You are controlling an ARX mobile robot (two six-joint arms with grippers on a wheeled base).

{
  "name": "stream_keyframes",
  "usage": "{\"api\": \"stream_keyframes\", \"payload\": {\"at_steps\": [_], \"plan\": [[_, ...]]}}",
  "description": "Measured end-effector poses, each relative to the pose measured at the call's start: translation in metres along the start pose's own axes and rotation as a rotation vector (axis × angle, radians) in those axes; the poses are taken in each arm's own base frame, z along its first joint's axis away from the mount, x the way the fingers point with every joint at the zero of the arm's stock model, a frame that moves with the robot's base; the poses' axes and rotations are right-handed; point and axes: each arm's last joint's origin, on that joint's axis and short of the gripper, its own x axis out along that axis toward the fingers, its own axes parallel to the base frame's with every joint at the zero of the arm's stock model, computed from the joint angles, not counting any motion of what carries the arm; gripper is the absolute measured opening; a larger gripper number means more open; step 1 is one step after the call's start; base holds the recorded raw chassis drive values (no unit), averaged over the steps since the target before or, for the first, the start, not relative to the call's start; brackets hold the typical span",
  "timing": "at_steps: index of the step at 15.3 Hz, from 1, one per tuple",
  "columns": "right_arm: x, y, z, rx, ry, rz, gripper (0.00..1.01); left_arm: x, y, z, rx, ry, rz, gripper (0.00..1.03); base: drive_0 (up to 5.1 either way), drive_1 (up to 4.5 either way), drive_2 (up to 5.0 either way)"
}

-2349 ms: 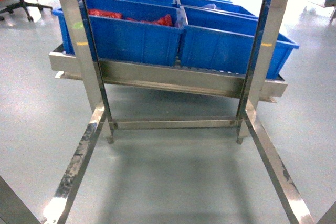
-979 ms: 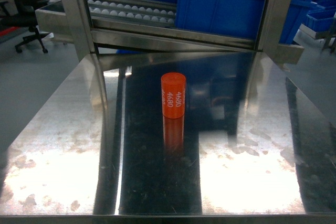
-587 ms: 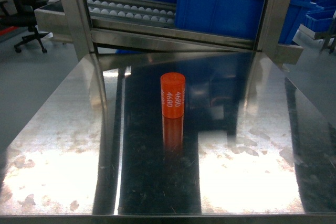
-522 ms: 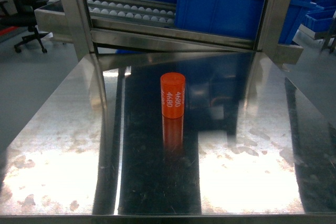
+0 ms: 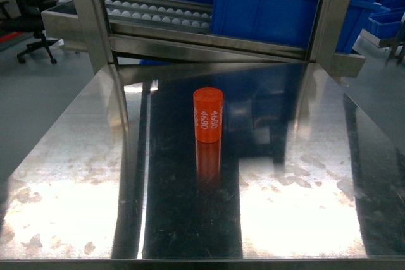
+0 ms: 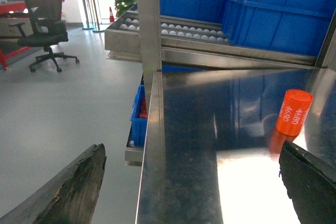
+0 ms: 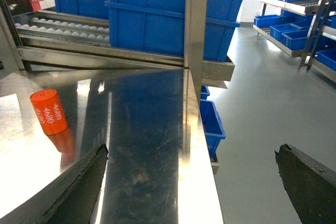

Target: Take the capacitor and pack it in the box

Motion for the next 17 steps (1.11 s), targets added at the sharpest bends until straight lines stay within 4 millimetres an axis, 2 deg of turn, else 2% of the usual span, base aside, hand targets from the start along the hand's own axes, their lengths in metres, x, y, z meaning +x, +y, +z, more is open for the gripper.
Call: {"api": "stream_keyframes", "payload": {"at_steps": [5, 8, 9, 12, 14, 17], "plan": [[0.000, 0.000, 0.000, 0.000, 0.000, 0.000, 0.98, 0.000, 0.000, 0.000, 0.000, 0.000, 0.000, 0.98, 0.0, 0.00, 0.0], [0.000, 0.000, 0.000, 0.000, 0.000, 0.000, 0.98, 0.017, -0.013, 0.006, -0.087, -0.034, 0.157, 0.98, 0.0, 0.00, 0.0], [0.000, 0.000, 0.000, 0.000, 0.000, 0.000, 0.98, 0.031, -0.016, 0.009, -0.107, -0.035, 0.197, 0.98, 0.0, 0.00, 0.0], [0.000, 0.000, 0.000, 0.000, 0.000, 0.000, 0.98, 0.086, -0.041, 0.045, -0.118, -0.130, 0.156, 0.98, 0.0, 0.00, 0.0], [0.000, 0.000, 0.000, 0.000, 0.000, 0.000, 0.98, 0.126, -0.065, 0.042, -0.070, -0.078, 0.150, 0.98, 0.0, 0.00, 0.0], [0.000, 0.000, 0.000, 0.000, 0.000, 0.000, 0.98, 0.175, -0.096, 0.044, -0.040, -0.043, 0.074, 0.98, 0.0, 0.00, 0.0]]}}
